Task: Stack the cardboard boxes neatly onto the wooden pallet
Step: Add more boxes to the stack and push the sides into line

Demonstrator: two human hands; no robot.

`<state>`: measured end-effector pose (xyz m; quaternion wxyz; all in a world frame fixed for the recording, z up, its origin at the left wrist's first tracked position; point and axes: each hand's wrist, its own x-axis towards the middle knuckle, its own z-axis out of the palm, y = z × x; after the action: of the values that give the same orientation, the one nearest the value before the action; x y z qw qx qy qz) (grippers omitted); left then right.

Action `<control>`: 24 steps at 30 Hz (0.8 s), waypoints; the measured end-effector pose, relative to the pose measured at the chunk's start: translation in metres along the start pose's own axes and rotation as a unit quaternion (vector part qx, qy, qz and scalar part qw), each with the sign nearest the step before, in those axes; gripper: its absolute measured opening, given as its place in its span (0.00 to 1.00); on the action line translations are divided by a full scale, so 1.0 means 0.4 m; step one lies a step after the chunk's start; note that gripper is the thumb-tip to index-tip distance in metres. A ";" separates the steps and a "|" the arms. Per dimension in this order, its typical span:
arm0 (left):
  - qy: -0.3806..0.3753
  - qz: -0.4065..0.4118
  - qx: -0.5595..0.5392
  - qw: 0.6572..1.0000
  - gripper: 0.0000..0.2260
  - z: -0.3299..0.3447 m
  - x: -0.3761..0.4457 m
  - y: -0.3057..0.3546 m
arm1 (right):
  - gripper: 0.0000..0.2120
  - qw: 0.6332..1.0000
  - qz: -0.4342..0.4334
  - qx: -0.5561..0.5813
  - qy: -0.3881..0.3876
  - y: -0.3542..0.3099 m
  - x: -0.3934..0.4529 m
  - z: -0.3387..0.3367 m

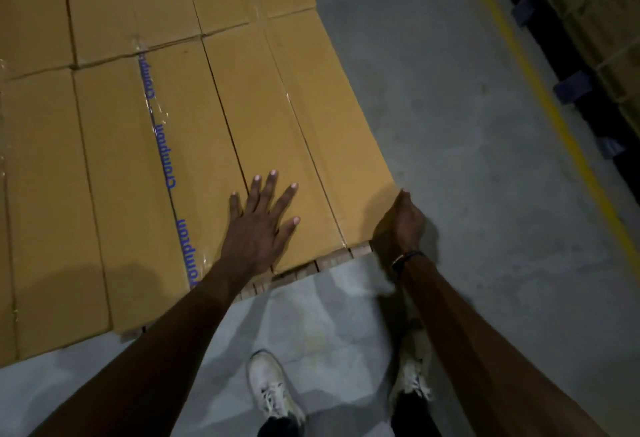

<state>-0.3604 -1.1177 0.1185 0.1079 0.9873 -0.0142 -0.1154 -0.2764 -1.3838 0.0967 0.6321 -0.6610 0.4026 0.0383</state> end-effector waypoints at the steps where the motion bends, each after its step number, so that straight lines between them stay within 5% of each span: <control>1: 0.002 0.008 0.002 1.000 0.29 0.001 0.000 -0.005 | 0.22 0.999 -0.014 -0.030 0.006 0.004 0.007 -0.003; 4: -0.003 0.020 0.003 1.000 0.30 0.000 -0.005 -0.025 | 0.24 0.993 -0.071 -0.095 0.021 0.001 -0.019 -0.011; 7: -0.012 0.025 0.002 1.000 0.31 0.001 -0.036 -0.053 | 0.26 0.954 -0.229 -0.192 0.032 0.026 -0.044 -0.013; 10: -0.018 0.028 0.007 0.999 0.32 0.011 -0.102 -0.093 | 0.25 0.858 -0.389 -0.334 0.023 0.057 -0.091 0.009; 14: -0.017 0.029 0.009 0.999 0.32 0.015 -0.197 -0.151 | 0.22 0.766 -0.477 -0.399 -0.164 0.092 -0.226 0.078; 17: -0.008 -0.004 0.009 1.000 0.33 0.017 -0.256 -0.193 | 0.24 0.655 -0.547 -0.447 -0.268 0.142 -0.298 0.127; 20: 0.012 -0.074 -0.003 0.997 0.33 0.022 -0.304 -0.227 | 0.27 0.562 -0.584 -0.497 -0.309 0.167 -0.352 0.170; 24: 0.054 -0.165 -0.008 0.985 0.33 0.043 -0.374 -0.258 | 0.32 0.491 -0.637 -0.495 -0.329 0.196 -0.392 0.207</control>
<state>-0.5096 -1.0125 0.1135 0.0955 0.9800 0.1561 -0.0779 -0.3895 -1.2264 0.1048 0.1403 -0.8813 -0.4500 0.0329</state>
